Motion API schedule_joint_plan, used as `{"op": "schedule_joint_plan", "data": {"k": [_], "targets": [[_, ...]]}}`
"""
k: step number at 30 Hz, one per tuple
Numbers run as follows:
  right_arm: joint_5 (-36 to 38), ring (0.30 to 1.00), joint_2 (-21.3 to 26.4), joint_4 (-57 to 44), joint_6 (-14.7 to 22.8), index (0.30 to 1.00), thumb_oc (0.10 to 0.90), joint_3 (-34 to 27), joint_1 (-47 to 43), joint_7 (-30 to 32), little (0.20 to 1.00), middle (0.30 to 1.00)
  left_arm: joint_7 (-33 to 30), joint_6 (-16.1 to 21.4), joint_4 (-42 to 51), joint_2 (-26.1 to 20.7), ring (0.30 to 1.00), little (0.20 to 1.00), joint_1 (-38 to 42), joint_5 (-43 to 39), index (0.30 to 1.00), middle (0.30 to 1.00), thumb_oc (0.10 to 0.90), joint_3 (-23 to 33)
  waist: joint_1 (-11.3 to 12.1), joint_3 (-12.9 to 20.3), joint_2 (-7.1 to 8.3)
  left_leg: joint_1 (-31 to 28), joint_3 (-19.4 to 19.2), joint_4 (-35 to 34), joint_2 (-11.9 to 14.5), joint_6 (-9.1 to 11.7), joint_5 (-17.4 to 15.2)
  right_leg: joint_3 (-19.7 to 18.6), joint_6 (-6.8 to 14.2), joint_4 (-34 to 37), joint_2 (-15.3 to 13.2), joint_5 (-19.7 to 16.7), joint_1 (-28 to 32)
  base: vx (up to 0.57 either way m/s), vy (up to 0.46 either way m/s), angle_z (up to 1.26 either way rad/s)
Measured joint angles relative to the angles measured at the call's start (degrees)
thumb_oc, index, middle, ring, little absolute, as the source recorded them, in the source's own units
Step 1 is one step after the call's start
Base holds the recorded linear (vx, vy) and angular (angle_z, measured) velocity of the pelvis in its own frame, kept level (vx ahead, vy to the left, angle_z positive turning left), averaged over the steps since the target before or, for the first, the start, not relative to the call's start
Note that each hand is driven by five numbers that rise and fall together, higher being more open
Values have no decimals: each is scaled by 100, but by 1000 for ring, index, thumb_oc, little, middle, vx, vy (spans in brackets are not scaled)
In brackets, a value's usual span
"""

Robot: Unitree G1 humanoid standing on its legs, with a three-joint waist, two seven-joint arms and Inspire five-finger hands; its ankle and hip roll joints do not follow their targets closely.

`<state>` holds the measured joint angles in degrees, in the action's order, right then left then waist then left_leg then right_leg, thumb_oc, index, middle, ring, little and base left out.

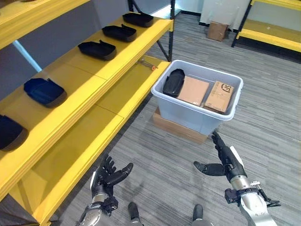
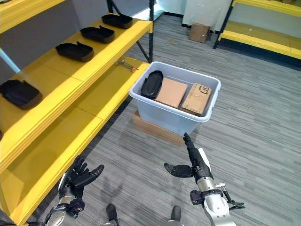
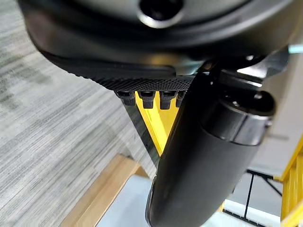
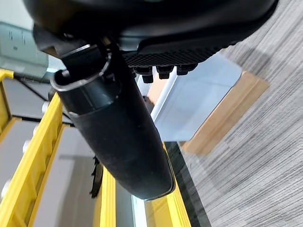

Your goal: Move parts from the plastic box to the shelf.

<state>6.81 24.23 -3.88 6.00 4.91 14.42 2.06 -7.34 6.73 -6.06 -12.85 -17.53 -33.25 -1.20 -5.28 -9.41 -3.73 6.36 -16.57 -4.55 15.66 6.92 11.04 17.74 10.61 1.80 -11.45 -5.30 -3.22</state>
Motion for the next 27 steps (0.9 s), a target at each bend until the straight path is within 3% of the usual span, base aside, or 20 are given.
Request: {"op": "schedule_joint_plan", "data": {"k": [2,4,5,6,7,8,9,10,11,12,13,16,19,20,21,24,25,26,27], "targets": [[0,1000,95,3,14,1000,900,118,-2,-4,1000,1000,-11,3,-1,-69,1000,1000,100,0,1000,1000,900,-54,-31,0,-102,63,-18,7,206,64,66,-86,-90,-220,198,137,-171,147,-267,-27],[2,1000,86,76,38,1000,900,166,16,-10,1000,1000,1,39,-16,-45,1000,1000,209,1,1000,1000,900,-119,-16,-50,-126,105,82,273,501,310,266,-162,-258,-344,484,285,-232,75,-362,-27],[4,1000,56,247,52,1000,900,284,-110,-32,1000,1000,-4,87,-18,-61,1000,1000,273,-1,1000,1000,900,-70,74,-130,63,438,527,987,660,469,365,-221,-553,-1082,500,663,-525,17,-237,-40],[4,1000,-55,208,53,1000,900,296,-36,-31,1000,1000,0,114,70,-225,1000,1000,308,0,1000,1000,900,-72,223,-158,328,870,820,1694,781,461,558,-468,-841,-1816,555,1062,-959,-56,-208,-9],[11,1000,-134,146,98,1000,900,276,38,10,1000,1000,10,93,5,-261,1000,1000,254,-1,1000,1000,900,-102,233,-120,545,948,1042,1506,798,-9,1322,-440,-921,-1770,696,1213,-915,-41,-189,-4],[8,1000,-67,99,146,1000,900,266,25,7,1000,1000,0,86,32,-254,1000,1000,260,-1,1000,1000,900,-80,294,-209,688,1218,1414,1924,715,-406,1676,-604,-1168,-1829,786,1147,-1035,-3,-48,3],[-2,1000,-14,1,152,1000,900,212,-125,8,1000,1000,-26,86,48,-229,1000,1000,227,1,1000,1000,900,-72,369,-345,760,1835,1842,2734,456,-551,1613,-780,-1125,-1764,812,963,-1036,111,69,-51],[-2,1000,43,-16,169,1000,900,44,-398,144,1000,1000,-72,64,-98,21,1000,1000,275,-2,1000,1000,900,-88,467,-661,880,2084,2068,2190,-785,-63,-390,-1092,-1126,-1229,622,754,-948,242,158,-65],[-4,1000,131,-15,170,1000,900,41,-472,158,1000,1000,-86,63,-203,135,1000,1000,241,-2,1000,1000,900,-94,491,-714,711,2046,2060,1731,-956,-75,-483,-1092,-1126,-962,745,674,-786,302,186,-96],[-9,1000,138,36,183,1000,900,61,-477,164,1000,1000,-104,54,-378,205,1000,1000,205,0,1000,1000,900,-95,542,-722,490,1997,1621,1118,-827,-74,-493,-868,-1237,-759,902,502,-612,316,201,-86],[-32,1000,117,43,220,1000,900,62,-453,228,1000,1000,-113,41,-617,211,1000,1000,350,3,1000,1000,900,-80,550,-757,241,1949,1270,34,-689,100,-450,-694,-1335,-702,1112,495,-542,285,165,-69],[-236,1000,86,242,175,1000,900,121,-327,230,1000,1000,-136,42,-691,164,1000,1000,556,4,1000,1000,900,-6,687,-869,281,2055,1548,235,-707,140,-396,-929,-1427,-440,1240,462,-305,344,233,-77],[-237,1000,34,303,116,1000,900,188,-333,205,1000,1000,-129,71,-676,183,1000,1000,555,2,1000,1000,900,64,743,-874,238,1571,2057,410,-568,152,-391,-1464,-1274,-496,1491,445,-149,258,206,-84],[-237,1000,8,286,120,1000,900,187,-344,205,1000,1000,-130,80,-665,183,1000,1000,533,2,1000,1000,900,88,847,-874,238,1339,2153,506,-492,115,-411,-1661,-1269,-581,1542,508,-140,208,162,-129],[-233,1000,37,240,145,1000,900,78,-286,220,1000,1000,-120,79,-663,203,1000,1000,607,3,1000,1000,900,74,762,-874,228,1213,2091,895,-485,83,-440,-1791,-1218,-583,1535,546,-90,209,165,-88],[-233,1000,70,217,126,1000,900,-114,-81,215,1000,1000,-125,78,-555,175,1000,1000,878,6,1000,1000,900,-36,648,-888,218,1208,2039,1242,-453,8,-332,-1748,-950,-718,1427,791,-80,213,257,-4],[-230,1000,-20,224,108,1000,900,-158,-66,222,1000,1000,-127,79,-508,131,1000,1000,945,6,1000,1000,900,-73,643,-939,305,1282,1946,1472,-549,-51,-338,-1753,-896,-820,1271,936,-85,128,168,4],[-229,1000,-104,222,107,1000,900,-143,-61,226,1000,1000,-128,80,-491,48,1000,1000,963,3,1000,1000,900,-124,676,-926,429,1293,1813,1628,-718,-289,-498,-1846,-817,-959,1078,1063,-138,110,143,-30],[-230,1000,-148,90,123,1000,900,-53,-94,206,1000,1000,-146,83,-413,-59,1000,1000,914,3,1000,1000,900,-130,738,-926,502,1352,1433,1879,-962,-560,-781,-1925,-707,-1276,693,1322,-198,143,169,-40]]}}
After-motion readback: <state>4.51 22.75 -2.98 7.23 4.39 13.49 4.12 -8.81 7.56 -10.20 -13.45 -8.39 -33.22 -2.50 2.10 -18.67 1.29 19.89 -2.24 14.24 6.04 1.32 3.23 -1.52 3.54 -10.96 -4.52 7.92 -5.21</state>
